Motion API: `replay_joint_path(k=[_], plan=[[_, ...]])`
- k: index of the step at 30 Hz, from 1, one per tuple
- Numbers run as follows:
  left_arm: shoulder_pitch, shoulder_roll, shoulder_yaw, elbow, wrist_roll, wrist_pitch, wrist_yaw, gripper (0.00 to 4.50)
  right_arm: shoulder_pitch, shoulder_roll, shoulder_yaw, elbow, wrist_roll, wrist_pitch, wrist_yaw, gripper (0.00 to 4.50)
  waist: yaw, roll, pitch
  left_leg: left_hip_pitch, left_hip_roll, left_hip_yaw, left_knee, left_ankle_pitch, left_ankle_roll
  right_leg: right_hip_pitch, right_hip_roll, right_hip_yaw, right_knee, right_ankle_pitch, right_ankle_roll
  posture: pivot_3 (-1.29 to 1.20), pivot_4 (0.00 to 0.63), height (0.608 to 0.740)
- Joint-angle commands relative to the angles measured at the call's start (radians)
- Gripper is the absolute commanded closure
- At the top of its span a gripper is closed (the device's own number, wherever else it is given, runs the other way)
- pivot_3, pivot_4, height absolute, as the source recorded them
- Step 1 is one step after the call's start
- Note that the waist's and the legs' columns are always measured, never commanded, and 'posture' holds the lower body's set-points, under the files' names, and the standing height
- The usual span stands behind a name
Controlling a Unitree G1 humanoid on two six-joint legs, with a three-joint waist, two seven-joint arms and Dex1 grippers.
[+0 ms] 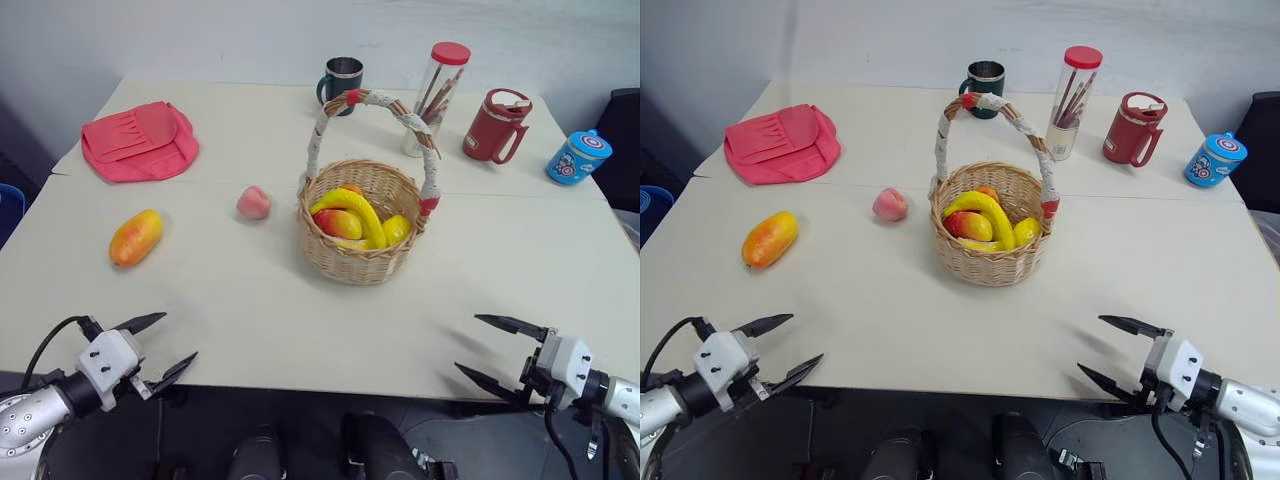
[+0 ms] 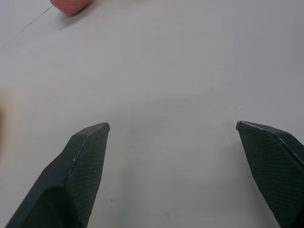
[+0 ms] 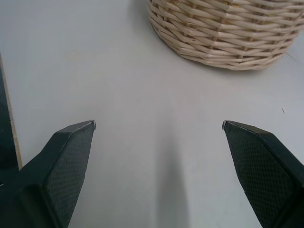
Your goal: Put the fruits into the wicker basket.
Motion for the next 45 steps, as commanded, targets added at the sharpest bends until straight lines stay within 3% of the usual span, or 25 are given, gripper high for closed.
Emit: replay_joint_path(k=[1,10,17,23,28,32,36,40,42,45], plan=[[-0.026,0.015,0.019,-0.013,-0.036,0.016,-0.004,0.00,0.009,0.019,-0.013,0.001,0.032,-0.005,-0.003,0.03,0.002,0.000,0.000,0.000,0.000,0.000,0.000,0.000,0.000,0.000,0.000,0.000,0.000,0.000,0.000,0.00,0.150,0.740],[-0.061,0.023,0.012,-0.027,-0.134,0.093,-0.063,0.00,0.000,0.023,0.017,0.039,0.045,-0.013,0.056,0.03,0.003,0.001,0.000,0.000,0.000,0.000,0.000,0.000,0.000,0.000,0.000,0.000,0.000,0.000,0.000,0.00,0.150,0.740],[-0.074,0.029,0.044,-0.032,-0.203,0.148,-0.094,0.00,-0.052,0.036,0.042,-0.060,0.109,0.145,0.022,0.03,-0.001,0.001,0.000,0.001,0.000,0.000,0.000,0.000,-0.001,0.000,0.000,0.001,0.001,0.000,0.000,0.00,0.150,0.740],[-0.016,-0.075,0.186,-0.055,-0.287,0.251,0.065,0.00,-0.114,0.062,0.087,-0.172,0.180,0.186,0.049,0.03,-0.008,0.001,0.000,0.000,0.001,0.000,0.000,0.000,-0.001,0.000,0.000,0.000,0.001,0.000,0.000,0.00,0.150,0.740],[0.017,-0.156,0.358,0.035,-0.349,0.404,0.274,0.00,-0.204,0.116,0.108,-0.391,0.325,0.323,-0.085,0.03,-0.023,0.001,0.000,0.001,0.001,0.000,0.000,0.001,-0.001,0.000,0.000,0.001,0.003,0.000,0.000,0.00,0.150,0.740],[-0.053,-0.142,0.421,0.115,-0.402,0.507,0.368,0.00,-0.289,0.155,0.138,-0.471,0.320,0.354,-0.160,0.03,-0.015,-0.002,-0.002,0.000,0.001,-0.003,0.001,0.001,-0.002,0.000,0.000,-0.001,0.003,0.000,0.000,0.00,0.150,0.740],[-0.177,-0.062,0.402,0.135,-0.444,0.606,0.389,0.00,-0.344,0.184,0.158,-0.478,0.300,0.347,-0.188,0.03,0.007,-0.007,-0.004,-0.001,-0.002,-0.004,0.001,0.001,-0.001,0.000,-0.003,-0.003,0.002,0.000,0.000,0.00,0.150,0.740],[-0.389,0.125,0.305,0.218,-0.444,0.741,0.339,0.00,-0.381,0.188,0.173,-0.475,0.273,0.343,-0.199,0.03,0.012,-0.014,-0.008,-0.002,-0.002,-0.006,0.001,0.003,-0.003,0.000,-0.003,-0.006,0.003,0.000,-0.001,0.00,0.150,0.740],[-0.514,0.226,0.194,0.329,-0.388,0.767,0.273,0.00,-0.403,0.179,0.178,-0.475,0.264,0.349,-0.198,0.03,0.006,-0.013,-0.008,-0.002,-0.002,-0.005,0.001,0.004,-0.005,0.000,-0.003,-0.005,0.003,0.001,-0.001,0.00,0.150,0.740],[-0.730,0.304,0.015,0.565,-0.266,0.718,0.195,0.00,-0.435,0.173,0.186,-0.467,0.262,0.360,-0.192,0.03,0.000,-0.010,-0.007,-0.001,-0.003,-0.002,-0.001,0.005,-0.008,-0.001,-0.002,-0.005,0.002,0.001,-0.001,0.00,0.150,0.740]])
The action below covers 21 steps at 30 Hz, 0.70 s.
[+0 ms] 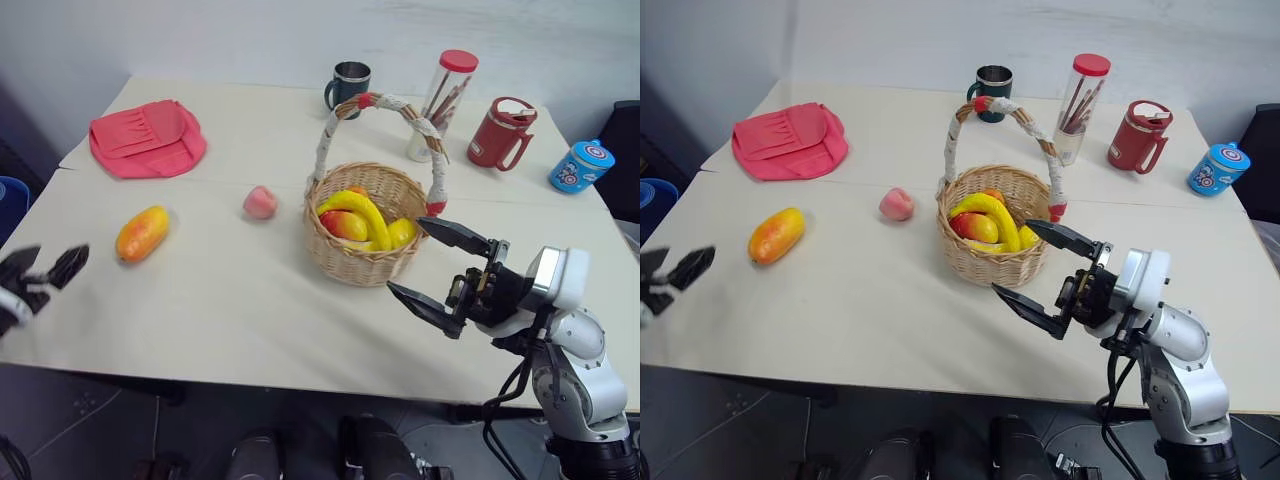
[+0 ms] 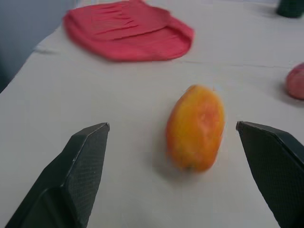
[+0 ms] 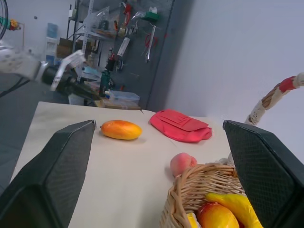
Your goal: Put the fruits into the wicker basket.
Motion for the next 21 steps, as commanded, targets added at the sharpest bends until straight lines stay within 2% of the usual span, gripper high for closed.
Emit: replay_joint_path(k=[1,4,8,10,15,18,21], plan=[[-0.193,0.047,-0.180,0.264,0.143,-0.050,-0.079,0.00,-0.037,-0.013,0.005,-0.021,0.003,0.008,0.009,0.03,-0.004,0.001,0.000,0.000,0.000,0.002,0.000,0.000,-0.001,-0.001,0.001,-0.001,0.000,0.000,0.000,0.00,0.150,0.740],[-0.362,0.045,-0.297,0.479,0.245,-0.117,-0.136,0.00,-0.055,-0.011,0.015,-0.017,0.001,0.018,0.014,0.03,-0.012,0.000,0.000,-0.001,0.000,0.004,0.000,0.001,-0.003,-0.003,0.005,-0.004,0.001,0.000,0.000,0.00,0.150,0.740],[-0.491,0.019,-0.375,0.652,0.316,-0.173,-0.200,0.00,-0.072,-0.010,0.022,-0.020,-0.001,0.030,0.004,0.03,-0.019,0.000,0.000,-0.002,-0.001,0.005,0.001,0.002,-0.003,-0.005,0.006,-0.004,0.001,0.000,0.000,0.00,0.150,0.740],[-0.526,0.001,-0.390,0.698,0.326,-0.183,-0.247,0.40,-0.079,-0.009,0.025,-0.020,-0.004,0.036,0.000,0.00,-0.020,0.000,0.000,-0.002,-0.001,0.006,0.002,0.002,-0.003,-0.005,0.006,-0.004,0.001,0.000,0.000,0.00,0.150,0.740],[-0.536,-0.015,-0.410,0.748,0.363,-0.220,-0.305,1.84,-0.086,-0.014,0.027,-0.021,-0.006,0.052,-0.004,0.00,-0.019,0.000,0.000,-0.001,0.000,0.006,0.003,0.002,-0.003,-0.005,0.005,-0.003,0.004,0.000,0.000,0.00,0.150,0.740],[-0.538,-0.013,-0.394,0.743,0.354,-0.215,-0.330,1.93,-0.091,-0.017,0.025,-0.027,-0.007,0.066,-0.010,0.00,-0.019,0.000,0.000,-0.001,0.000,0.006,0.003,0.002,-0.002,-0.005,0.004,-0.003,0.006,0.000,0.000,0.00,0.150,0.740],[-0.514,-0.025,-0.334,0.590,0.255,-0.221,-0.443,1.93,-0.097,-0.026,0.016,-0.034,-0.014,0.078,-0.019,0.00,-0.019,0.000,0.000,-0.001,0.001,0.006,0.003,0.003,-0.002,-0.005,0.004,-0.003,0.007,0.000,0.000,0.00,0.150,0.740]])
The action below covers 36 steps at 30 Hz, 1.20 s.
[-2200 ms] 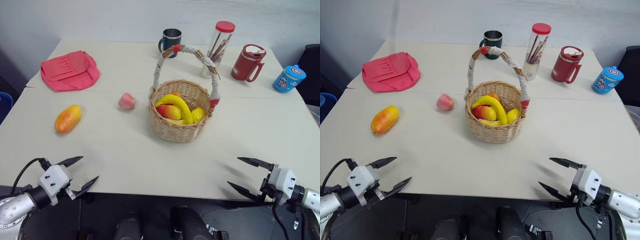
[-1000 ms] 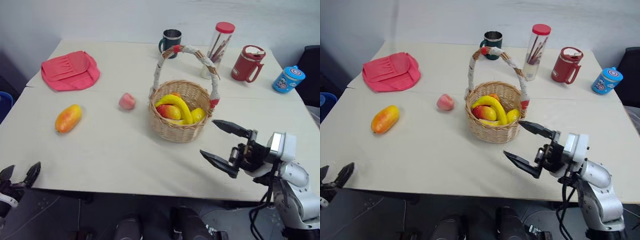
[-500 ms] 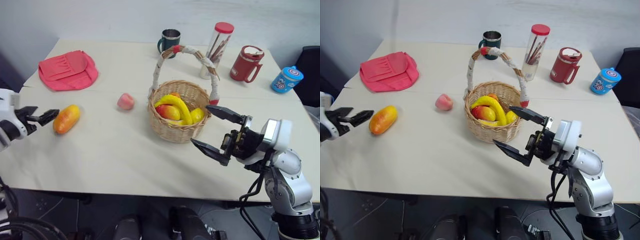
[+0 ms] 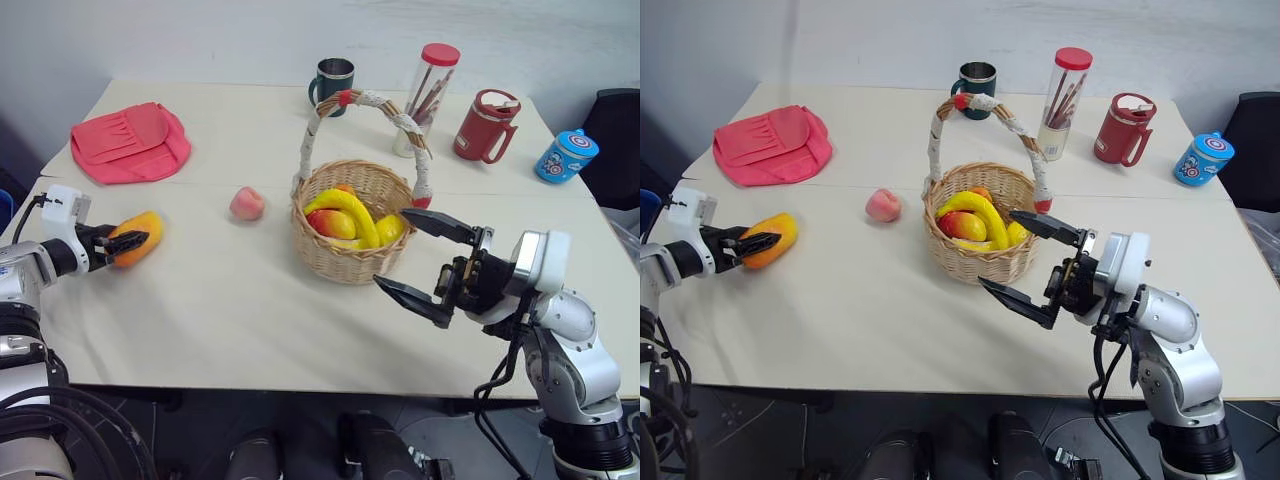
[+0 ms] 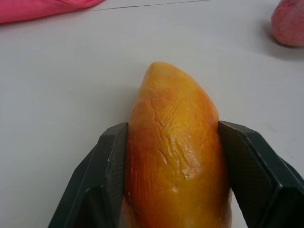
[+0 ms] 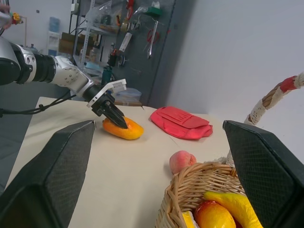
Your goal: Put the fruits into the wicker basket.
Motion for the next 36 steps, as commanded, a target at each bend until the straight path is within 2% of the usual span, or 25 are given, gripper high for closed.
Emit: replay_joint_path(k=[1,3,5,9,11,13,15,17,19,20,23,24,29,33,36], plan=[[0.032,-0.010,0.074,-0.248,-0.128,-0.002,-0.150,1.93,-0.021,-0.019,-0.020,-0.040,0.000,0.009,-0.017,0.00,0.001,0.000,0.000,-0.001,0.001,0.000,0.000,0.000,0.000,0.000,0.000,0.000,0.000,0.000,0.000,0.00,0.150,0.740],[0.073,-0.041,0.078,-0.525,-0.248,0.071,-0.233,1.93,-0.026,-0.026,-0.030,-0.035,-0.006,0.013,-0.027,0.00,0.004,-0.002,0.001,-0.002,0.002,-0.001,0.000,0.000,0.000,0.000,-0.001,0.001,0.001,0.000,0.000,0.00,0.150,0.740],[0.076,-0.079,0.049,-0.712,-0.321,0.149,-0.243,1.93,-0.028,-0.031,-0.036,-0.030,-0.012,0.015,-0.035,0.00,0.013,-0.002,0.001,-0.004,0.002,-0.005,0.002,0.000,0.000,0.001,-0.001,0.003,0.001,0.000,0.000,0.00,0.150,0.740],[-0.007,-0.204,-0.043,-0.841,-0.335,0.232,-0.153,1.93,-0.033,-0.032,-0.040,-0.019,-0.025,0.012,-0.046,0.00,0.025,-0.001,0.001,-0.002,-0.002,-0.004,0.004,0.001,0.001,0.002,0.000,0.007,0.000,-0.001,0.002,0.00,0.150,0.740],[-0.053,-0.252,-0.099,-0.854,-0.312,0.267,-0.120,1.93,-0.036,-0.029,-0.041,-0.016,-0.031,0.010,-0.053,0.00,0.024,-0.001,0.001,-0.001,-0.003,-0.004,0.005,0.001,0.001,0.003,0.001,0.009,0.002,-0.001,0.002,0.00,0.150,0.740],[-0.130,-0.339,-0.142,-0.804,-0.283,0.303,-0.038,1.93,-0.037,-0.024,-0.042,-0.014,-0.037,0.007,-0.062,0.00,0.023,-0.001,0.001,-0.001,-0.003,-0.004,0.006,0.001,0.001,0.003,0.002,0.009,0.003,-0.001,0.002,0.00,0.150,0.740],[-0.184,-0.437,-0.186,-0.732,-0.231,0.267,0.034,1.93,-0.036,-0.018,-0.037,-0.016,-0.043,0.005,-0.070,0.00,0.026,-0.001,0.001,-0.001,-0.004,-0.004,0.007,0.001,0.001,0.002,0.003,0.009,0.003,-0.001,0.002,0.00,0.150,0.740],[-0.209,-0.495,-0.212,-0.673,-0.172,0.227,0.091,1.93,-0.032,-0.011,-0.032,-0.024,-0.051,0.002,-0.081,0.00,0.024,-0.001,0.001,-0.002,-0.004,-0.004,0.008,0.001,0.001,0.003,0.004,0.009,0.003,-0.001,0.002,0.00,0.150,0.740],[-0.215,-0.527,-0.216,-0.644,-0.138,0.178,0.117,1.22,-0.020,-0.004,-0.033,-0.036,-0.056,-0.002,-0.094,0.00,0.020,-0.001,0.001,-0.002,-0.004,-0.004,0.007,0.001,0.001,0.002,0.004,0.011,0.002,-0.001,0.002,0.00,0.150,0.740],[-0.213,-0.536,-0.213,-0.638,-0.125,0.152,0.126,1.07,-0.013,-0.002,-0.033,-0.042,-0.058,-0.004,-0.099,0.00,0.018,-0.001,0.001,-0.001,-0.004,-0.004,0.007,0.000,0.001,0.001,0.004,0.013,0.003,-0.001,0.002,0.00,0.150,0.740],[-0.162,-0.523,-0.195,-0.677,-0.125,0.091,0.091,0.17,0.017,0.001,-0.038,-0.060,-0.062,-0.017,-0.107,0.00,0.017,0.000,0.001,-0.001,-0.003,-0.005,0.006,0.001,-0.001,0.001,0.004,0.013,0.003,-0.001,0.001,0.00,0.150,0.740],[-0.125,-0.498,-0.166,-0.696,-0.133,0.061,0.073,0.03,0.029,0.002,-0.042,-0.062,-0.062,-0.025,-0.106,0.00,0.016,0.000,0.001,-0.001,-0.003,-0.006,0.006,0.001,-0.001,0.001,0.004,0.013,0.003,-0.001,0.001,0.00,0.150,0.740],[0.075,-0.374,-0.028,-0.820,-0.182,-0.050,0.000,0.03,0.065,0.003,-0.052,-0.062,-0.058,-0.055,-0.094,0.00,-0.003,0.000,0.002,0.001,-0.001,-0.007,0.003,0.002,-0.002,0.001,0.003,0.014,0.003,-0.001,0.001,0.00,0.150,0.740],[0.374,-0.267,0.192,-0.946,-0.257,-0.089,-0.058,0.03,0.074,0.009,-0.057,-0.052,-0.051,-0.078,-0.080,0.00,-0.006,0.000,0.002,0.002,-0.001,-0.007,0.001,0.002,-0.002,0.001,0.001,0.014,0.002,-0.001,0.001,0.00,0.150,0.740],[0.606,-0.203,0.388,-0.841,-0.194,-0.201,-0.025,0.03,0.070,0.003,-0.052,-0.029,-0.041,-0.083,-0.049,0.00,-0.004,0.000,0.002,0.002,-0.001,-0.008,0.000,0.001,-0.002,0.001,0.001,0.014,0.001,-0.001,0.001,0.00,0.150,0.740]])
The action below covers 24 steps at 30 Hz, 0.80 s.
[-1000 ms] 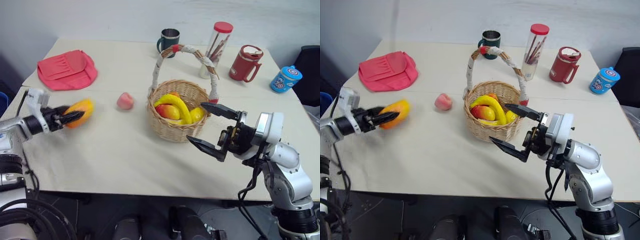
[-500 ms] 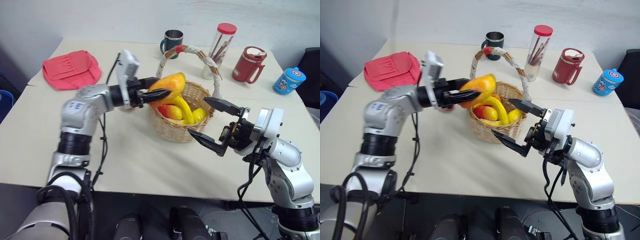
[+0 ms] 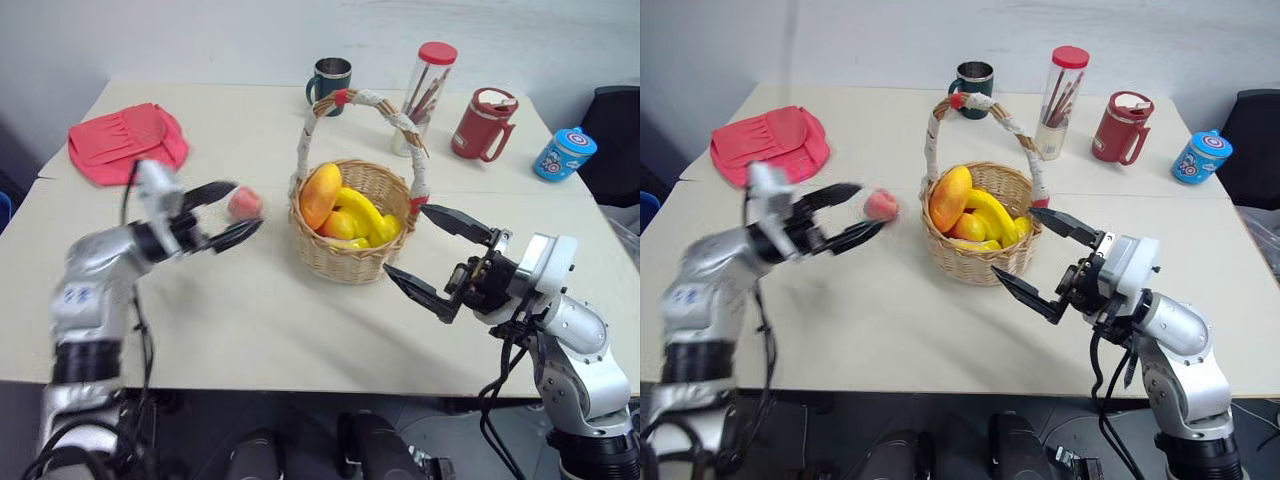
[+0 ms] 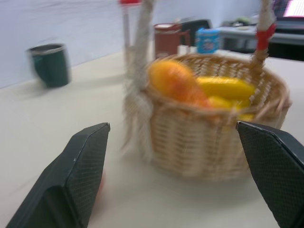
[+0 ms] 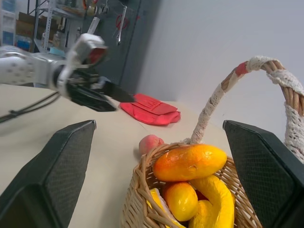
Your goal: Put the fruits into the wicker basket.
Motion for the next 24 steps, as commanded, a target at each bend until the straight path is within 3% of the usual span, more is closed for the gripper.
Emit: replay_joint_path(k=[1,5,11,15,18,20,24], plan=[[0.192,0.061,0.247,0.117,0.044,-0.121,0.049,0.03,-0.008,-0.003,-0.013,0.009,0.014,-0.032,0.033,0.00,0.004,0.000,0.000,0.000,0.000,-0.001,0.000,0.000,0.000,0.000,0.000,0.000,0.000,0.000,0.000,0.00,0.150,0.740],[0.341,0.073,0.378,0.230,0.060,-0.160,0.130,0.03,-0.049,0.001,-0.051,0.066,-0.008,-0.048,0.004,0.00,0.010,-0.001,-0.001,0.000,-0.001,-0.002,0.000,-0.005,0.009,0.001,-0.003,-0.002,-0.001,0.000,0.000,0.00,0.150,0.740],[0.336,0.075,0.341,0.187,0.028,-0.095,0.171,0.03,-0.071,-0.092,-0.153,0.103,0.049,0.016,0.014,0.00,0.039,-0.002,-0.001,-0.002,-0.004,-0.005,-0.001,-0.008,0.012,0.003,-0.011,-0.008,-0.003,0.000,0.000,0.00,0.150,0.740],[0.142,0.105,0.182,0.137,0.003,0.017,0.144,0.03,-0.122,-0.123,-0.239,0.092,0.153,0.101,-0.054,0.00,0.048,-0.001,-0.001,-0.002,-0.005,-0.005,-0.001,-0.007,0.012,0.003,-0.013,-0.011,-0.003,0.000,0.000,0.00,0.150,0.740],[-0.097,0.097,0.015,0.205,0.028,0.108,0.121,0.03,-0.154,-0.168,-0.248,0.073,0.181,0.151,-0.034,0.00,0.045,-0.001,0.000,-0.002,-0.005,-0.005,-0.001,-0.006,0.011,0.003,-0.013,-0.011,-0.002,0.000,0.000,0.00,0.150,0.740],[-0.288,0.062,-0.108,0.332,0.107,0.091,0.119,0.03,-0.163,-0.192,-0.250,0.055,0.206,0.186,-0.029,0.00,0.048,-0.001,0.000,-0.002,-0.006,-0.004,-0.002,-0.004,0.008,0.003,-0.012,-0.012,-0.002,0.000,0.000,0.00,0.150,0.740],[-0.588,-0.024,-0.224,0.646,0.212,-0.003,0.139,0.03,-0.162,-0.198,-0.250,0.012,0.232,0.227,-0.047,0.00,0.040,-0.001,0.000,-0.003,-0.005,0.002,-0.001,-0.002,0.005,0.003,-0.001,-0.015,-0.005,0.002,0.003,0.00,0.150,0.740]])
